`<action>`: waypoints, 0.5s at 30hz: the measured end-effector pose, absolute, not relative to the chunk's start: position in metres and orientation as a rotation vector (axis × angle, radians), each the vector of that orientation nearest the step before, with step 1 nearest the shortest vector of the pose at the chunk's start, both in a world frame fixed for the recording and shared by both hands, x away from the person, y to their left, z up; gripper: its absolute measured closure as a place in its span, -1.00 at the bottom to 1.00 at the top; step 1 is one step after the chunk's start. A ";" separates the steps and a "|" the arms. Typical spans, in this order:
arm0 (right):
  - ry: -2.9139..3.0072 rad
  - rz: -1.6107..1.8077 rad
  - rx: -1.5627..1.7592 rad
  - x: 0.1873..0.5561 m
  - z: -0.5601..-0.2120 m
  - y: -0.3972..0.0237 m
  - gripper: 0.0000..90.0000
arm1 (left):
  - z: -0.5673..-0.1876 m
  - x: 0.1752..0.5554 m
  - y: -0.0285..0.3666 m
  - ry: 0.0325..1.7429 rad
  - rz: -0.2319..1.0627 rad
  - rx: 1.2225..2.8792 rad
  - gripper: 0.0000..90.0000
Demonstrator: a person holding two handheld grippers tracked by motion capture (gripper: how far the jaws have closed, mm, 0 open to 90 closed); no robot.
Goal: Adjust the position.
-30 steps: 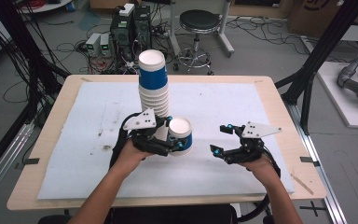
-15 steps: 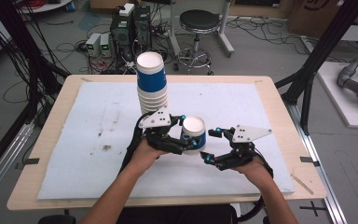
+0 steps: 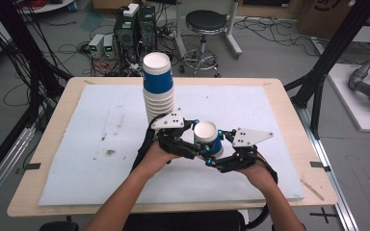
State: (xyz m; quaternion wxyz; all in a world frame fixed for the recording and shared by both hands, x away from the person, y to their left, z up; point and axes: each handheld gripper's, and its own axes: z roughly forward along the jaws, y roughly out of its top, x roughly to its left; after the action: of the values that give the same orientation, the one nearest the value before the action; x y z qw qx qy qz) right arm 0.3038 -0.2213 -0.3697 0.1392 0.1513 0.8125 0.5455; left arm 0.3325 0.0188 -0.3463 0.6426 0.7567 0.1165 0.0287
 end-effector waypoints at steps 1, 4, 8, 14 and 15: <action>2.364 1.552 0.422 0.304 -0.369 -0.222 -0.45 | -0.345 0.334 0.018 0.261 0.067 1.746 -0.46; 2.394 1.488 0.373 0.303 -0.366 -0.224 -0.43 | -0.342 0.338 0.016 0.250 0.031 1.806 -0.55; 2.416 1.378 0.289 0.302 -0.362 -0.225 -0.47 | -0.339 0.338 0.014 0.189 0.009 1.831 -0.38; 2.318 1.706 0.467 0.306 -0.371 -0.235 -0.71 | -0.340 0.341 0.019 0.202 -0.064 1.682 -0.35; 2.310 1.730 0.467 0.307 -0.373 -0.234 -0.71 | -0.340 0.341 0.019 0.199 -0.063 1.675 -0.35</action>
State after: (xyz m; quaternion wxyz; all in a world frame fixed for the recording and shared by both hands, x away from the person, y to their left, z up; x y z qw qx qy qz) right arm 0.3072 -0.2345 -0.3728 0.1087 0.1586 0.7854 0.5883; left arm 0.3409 0.0195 -0.3398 0.6643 0.7417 0.0880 -0.0279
